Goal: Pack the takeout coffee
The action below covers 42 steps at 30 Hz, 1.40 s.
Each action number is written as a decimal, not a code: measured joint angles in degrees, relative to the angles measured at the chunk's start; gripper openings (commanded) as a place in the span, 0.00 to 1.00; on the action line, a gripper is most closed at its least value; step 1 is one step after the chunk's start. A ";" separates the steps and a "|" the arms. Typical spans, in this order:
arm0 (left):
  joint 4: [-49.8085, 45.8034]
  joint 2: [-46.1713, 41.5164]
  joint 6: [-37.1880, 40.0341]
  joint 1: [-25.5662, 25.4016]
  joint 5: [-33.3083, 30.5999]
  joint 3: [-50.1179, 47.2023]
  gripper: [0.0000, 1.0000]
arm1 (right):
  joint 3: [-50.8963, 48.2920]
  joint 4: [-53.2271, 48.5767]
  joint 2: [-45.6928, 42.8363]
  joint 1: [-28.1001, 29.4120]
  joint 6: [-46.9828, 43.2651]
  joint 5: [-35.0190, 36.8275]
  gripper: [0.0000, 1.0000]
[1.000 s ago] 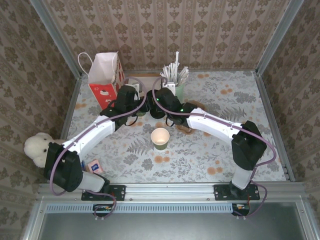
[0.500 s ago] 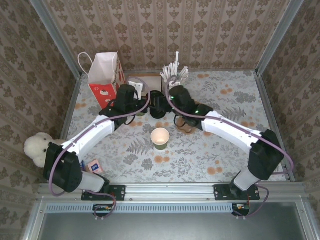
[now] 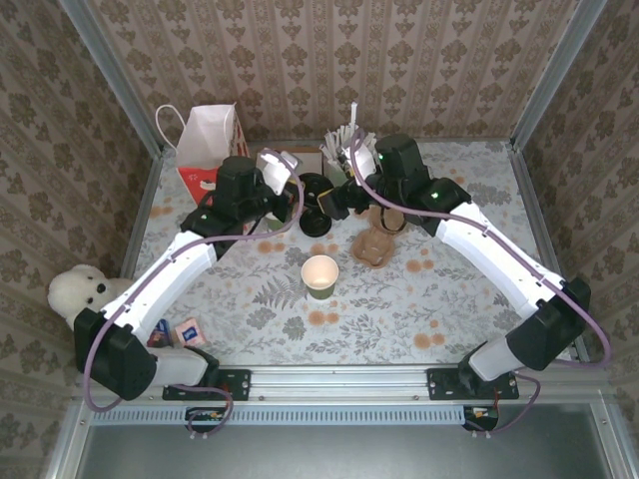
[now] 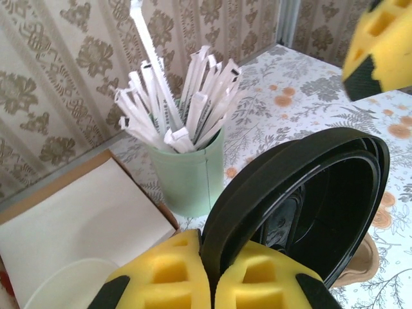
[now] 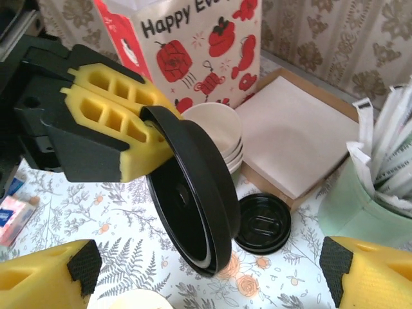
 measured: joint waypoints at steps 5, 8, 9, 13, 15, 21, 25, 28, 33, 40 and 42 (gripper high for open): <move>-1.60 -0.02 2.19 0.00 2.86 0.52 0.00 | 3.50 -3.08 2.60 0.00 -0.52 -1.97 0.84; -2.23 -0.02 3.06 -0.07 4.31 0.52 0.00 | 5.53 -4.90 4.37 -0.31 -0.72 -3.43 0.77; -2.25 -0.02 3.39 -0.07 4.68 0.52 0.00 | 6.05 -5.53 4.76 -0.52 -0.90 -4.24 0.76; -2.49 -0.11 4.20 -0.07 5.70 0.83 0.00 | 8.74 -9.16 6.12 -1.79 -1.64 -7.10 0.72; -2.54 -0.26 4.26 -0.07 6.21 1.03 0.00 | 10.36 -10.67 6.99 -2.21 -1.92 -8.33 0.68; -2.54 -0.74 4.42 -0.17 7.13 1.38 0.00 | 12.76 -13.42 9.49 -2.60 -2.75 -11.04 0.57; -2.56 -0.87 4.42 -0.42 7.63 1.49 0.00 | 13.16 -14.05 10.19 -2.62 -2.82 -12.41 0.45; -2.60 -0.87 4.42 -0.44 7.74 1.49 0.00 | 13.18 -14.08 10.23 -2.62 -3.04 -13.53 0.37; -2.93 -0.87 4.42 -0.42 7.69 1.51 0.00 | 13.18 -14.08 10.21 -2.47 -4.02 -14.43 0.22; -4.24 -0.85 4.37 -0.44 7.93 2.10 0.08 | 11.58 -12.79 9.01 -2.05 -6.19 -12.52 0.12; -4.20 -0.87 4.22 -0.55 8.17 2.29 0.13 | 10.69 -11.89 7.98 -1.86 -6.60 -11.43 0.11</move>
